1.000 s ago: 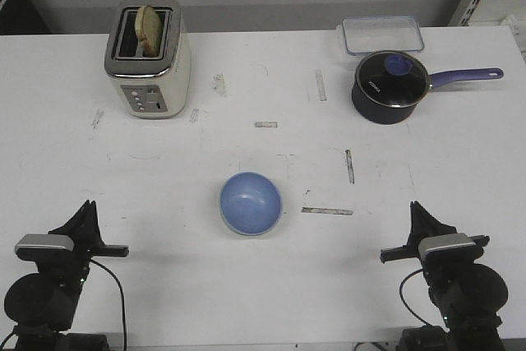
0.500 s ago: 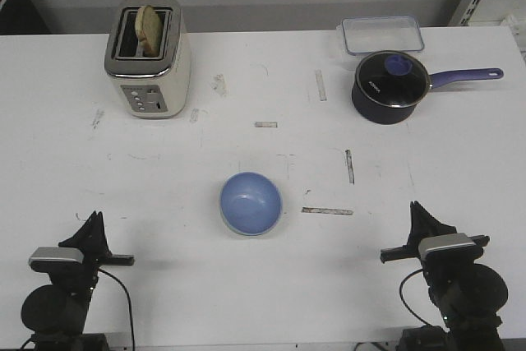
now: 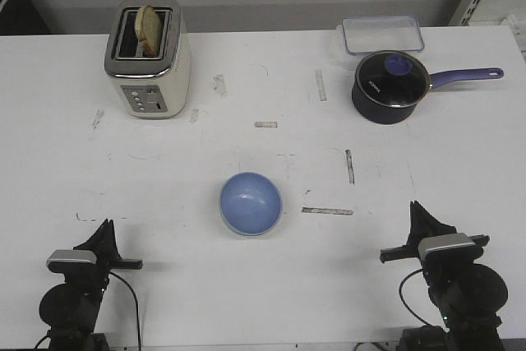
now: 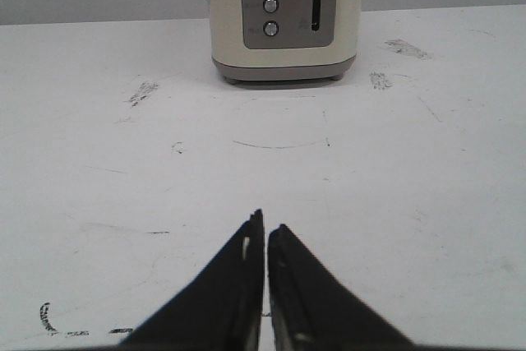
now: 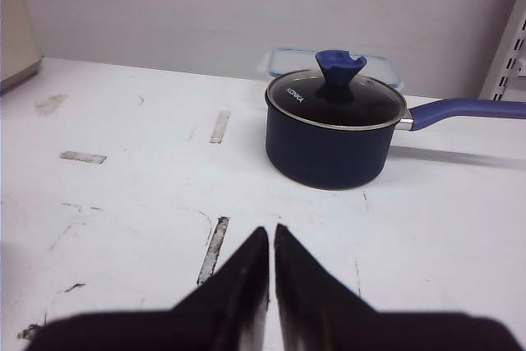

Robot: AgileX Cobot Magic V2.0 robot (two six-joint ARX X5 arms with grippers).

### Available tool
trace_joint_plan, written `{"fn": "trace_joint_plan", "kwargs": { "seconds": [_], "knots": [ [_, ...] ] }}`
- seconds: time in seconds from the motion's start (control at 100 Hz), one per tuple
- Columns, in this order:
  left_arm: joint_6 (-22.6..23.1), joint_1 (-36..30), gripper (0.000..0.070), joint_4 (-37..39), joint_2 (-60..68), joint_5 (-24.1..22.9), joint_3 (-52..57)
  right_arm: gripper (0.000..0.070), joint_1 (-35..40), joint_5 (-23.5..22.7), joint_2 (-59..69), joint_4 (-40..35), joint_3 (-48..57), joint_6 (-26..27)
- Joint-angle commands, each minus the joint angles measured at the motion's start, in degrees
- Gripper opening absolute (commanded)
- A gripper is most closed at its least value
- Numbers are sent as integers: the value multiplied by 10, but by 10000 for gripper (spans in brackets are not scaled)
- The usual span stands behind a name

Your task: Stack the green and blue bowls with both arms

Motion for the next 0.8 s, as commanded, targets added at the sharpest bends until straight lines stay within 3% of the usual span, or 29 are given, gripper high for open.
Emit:
{"fn": "trace_joint_plan", "kwargs": {
  "seconds": [0.0, 0.58, 0.79],
  "knots": [
    [0, 0, 2, 6, -1, 0, -12, 6, 0, 0, 0, 7, 0, 6],
    [0, 0, 2, 6, -1, 0, -12, 6, 0, 0, 0, 7, 0, 5],
    [0, 0, 2, 6, -1, 0, -12, 6, -18, 19, -12, 57, -44, 25]
  ]
}}
